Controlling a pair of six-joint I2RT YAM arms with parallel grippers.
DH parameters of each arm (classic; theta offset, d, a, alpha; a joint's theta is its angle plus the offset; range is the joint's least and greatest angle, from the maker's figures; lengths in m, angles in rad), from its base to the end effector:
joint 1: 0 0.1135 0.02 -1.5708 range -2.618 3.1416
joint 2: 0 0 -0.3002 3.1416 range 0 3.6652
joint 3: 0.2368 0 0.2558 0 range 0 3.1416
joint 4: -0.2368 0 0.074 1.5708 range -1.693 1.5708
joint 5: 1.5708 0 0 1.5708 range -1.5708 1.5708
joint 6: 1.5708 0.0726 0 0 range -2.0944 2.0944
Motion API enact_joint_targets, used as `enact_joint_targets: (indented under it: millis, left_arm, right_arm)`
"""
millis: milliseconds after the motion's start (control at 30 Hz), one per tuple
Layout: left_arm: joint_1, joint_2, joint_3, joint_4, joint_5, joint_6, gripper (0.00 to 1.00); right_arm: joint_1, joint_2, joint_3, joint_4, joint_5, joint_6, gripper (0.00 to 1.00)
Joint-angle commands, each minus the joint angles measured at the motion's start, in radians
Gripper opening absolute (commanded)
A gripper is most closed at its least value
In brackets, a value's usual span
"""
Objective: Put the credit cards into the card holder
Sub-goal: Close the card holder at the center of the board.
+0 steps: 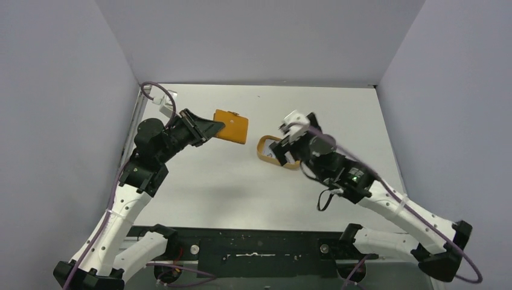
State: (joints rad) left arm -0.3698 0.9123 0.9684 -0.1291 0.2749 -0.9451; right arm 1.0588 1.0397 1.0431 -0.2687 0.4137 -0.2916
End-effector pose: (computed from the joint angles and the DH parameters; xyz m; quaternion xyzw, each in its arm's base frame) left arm 0.2024 -0.0996 0.4143 -0.1164 0.7222 -0.4916 0.4725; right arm 0.1489 0.2054 0.3964 -0.3886 0.6849 0.0712 0.6123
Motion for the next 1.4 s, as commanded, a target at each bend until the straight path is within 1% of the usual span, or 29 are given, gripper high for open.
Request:
enact_joint_targets:
  millis: [0,67,100,167,267,367,500,633,667,867,1000,1100,1233,1300,1367]
  left_arm:
    - [0.003,-0.015,0.019,0.019,0.305,0.117,0.00]
    - [0.000,-0.015,-0.012,0.061,0.398,0.109,0.00]
    - [-0.002,-0.016,-0.032,0.092,0.437,0.096,0.00]
    - [-0.005,-0.022,-0.060,0.156,0.491,0.071,0.00]
    - [-0.018,-0.026,-0.068,0.179,0.533,0.072,0.00]
    - [-0.050,-0.013,-0.047,0.167,0.552,0.100,0.00]
    - [-0.118,0.030,-0.005,0.131,0.547,0.157,0.00]
    - [-0.170,0.063,0.016,0.086,0.524,0.192,0.00]
    - [-0.174,0.068,0.016,0.087,0.520,0.194,0.00]
    - [-0.180,0.080,0.013,0.103,0.512,0.187,0.00]
    - [-0.181,0.085,0.003,0.115,0.507,0.169,0.00]
    - [-0.181,0.086,-0.001,0.152,0.511,0.161,0.00]
    - [-0.181,0.084,-0.002,0.149,0.513,0.163,0.00]
    - [-0.181,0.083,-0.006,0.148,0.512,0.163,0.00]
    - [-0.181,0.079,-0.012,0.147,0.512,0.163,0.00]
  right_arm:
    - [-0.357,-0.098,0.065,-0.060,-0.665,0.546,0.95]
    - [-0.469,-0.095,0.085,-0.044,-0.841,0.622,0.91]
    - [-0.503,-0.090,0.094,-0.040,-0.904,0.649,0.87]
    - [-0.509,-0.093,0.099,-0.039,-0.951,0.672,0.81]
    - [-0.509,-0.097,0.093,-0.020,-1.050,0.698,0.72]
    - [-0.500,-0.095,0.088,-0.017,-1.101,0.719,0.70]
    - [-0.487,-0.089,0.081,-0.030,-1.111,0.729,0.69]
    - [-0.460,-0.070,0.087,-0.060,-1.098,0.723,0.58]
    - [-0.449,-0.064,0.093,-0.076,-1.088,0.714,0.57]
    - [-0.363,-0.026,0.147,-0.189,-1.006,0.631,0.56]
    - [-0.340,-0.016,0.157,-0.231,-0.936,0.606,0.46]
    - [-0.339,-0.020,0.151,-0.237,-0.891,0.604,0.37]
    - [-0.339,-0.025,0.136,-0.217,-0.868,0.614,0.29]
    - [-0.339,-0.032,0.126,-0.196,-0.860,0.625,0.28]
    - [-0.339,-0.041,0.119,-0.181,-0.852,0.635,0.32]
